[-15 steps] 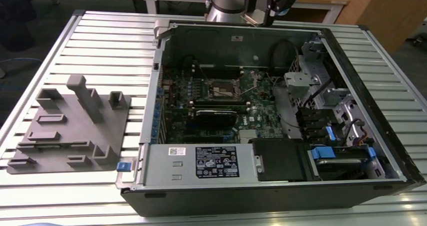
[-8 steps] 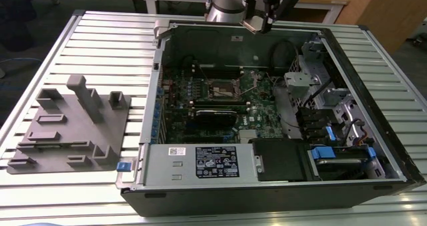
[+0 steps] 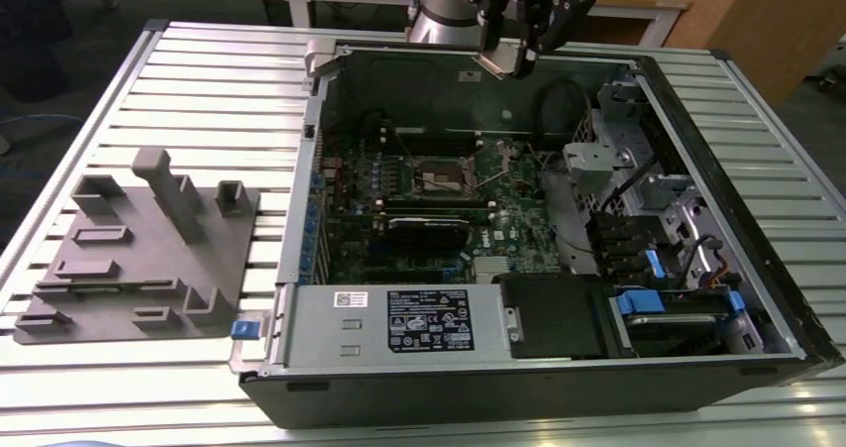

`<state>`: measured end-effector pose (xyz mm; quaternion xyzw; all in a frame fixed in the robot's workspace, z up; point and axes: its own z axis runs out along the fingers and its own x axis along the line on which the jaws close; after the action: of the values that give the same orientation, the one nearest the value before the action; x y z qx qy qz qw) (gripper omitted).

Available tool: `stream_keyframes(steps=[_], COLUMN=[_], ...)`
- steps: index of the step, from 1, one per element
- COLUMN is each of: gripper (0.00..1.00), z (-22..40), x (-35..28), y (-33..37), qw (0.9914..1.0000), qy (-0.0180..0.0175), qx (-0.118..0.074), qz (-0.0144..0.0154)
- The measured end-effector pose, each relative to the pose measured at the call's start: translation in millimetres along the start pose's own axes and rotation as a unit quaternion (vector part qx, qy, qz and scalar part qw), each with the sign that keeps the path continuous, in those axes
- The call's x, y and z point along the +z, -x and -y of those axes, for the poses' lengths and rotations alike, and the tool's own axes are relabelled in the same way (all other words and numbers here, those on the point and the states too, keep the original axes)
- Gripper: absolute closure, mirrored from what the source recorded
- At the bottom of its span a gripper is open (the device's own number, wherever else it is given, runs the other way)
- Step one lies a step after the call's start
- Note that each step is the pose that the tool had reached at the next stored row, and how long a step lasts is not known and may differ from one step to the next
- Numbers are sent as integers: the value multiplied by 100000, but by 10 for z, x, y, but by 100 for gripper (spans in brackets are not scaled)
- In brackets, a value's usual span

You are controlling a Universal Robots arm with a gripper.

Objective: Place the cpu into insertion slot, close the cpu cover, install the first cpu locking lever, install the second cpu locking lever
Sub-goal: 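Place the cpu into insertion slot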

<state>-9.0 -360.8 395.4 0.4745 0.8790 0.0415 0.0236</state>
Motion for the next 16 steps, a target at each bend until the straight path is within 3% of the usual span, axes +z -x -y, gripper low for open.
stream_keyframes(steps=[5,10,16], gripper=[46,46,46], z=[31,109,141], x=[89,173,280], y=[-14,-55,-66], qw=[100000,99999,99985], qy=[-25,-80,-88], qx=[16,287,1719], qz=[69,171,314])
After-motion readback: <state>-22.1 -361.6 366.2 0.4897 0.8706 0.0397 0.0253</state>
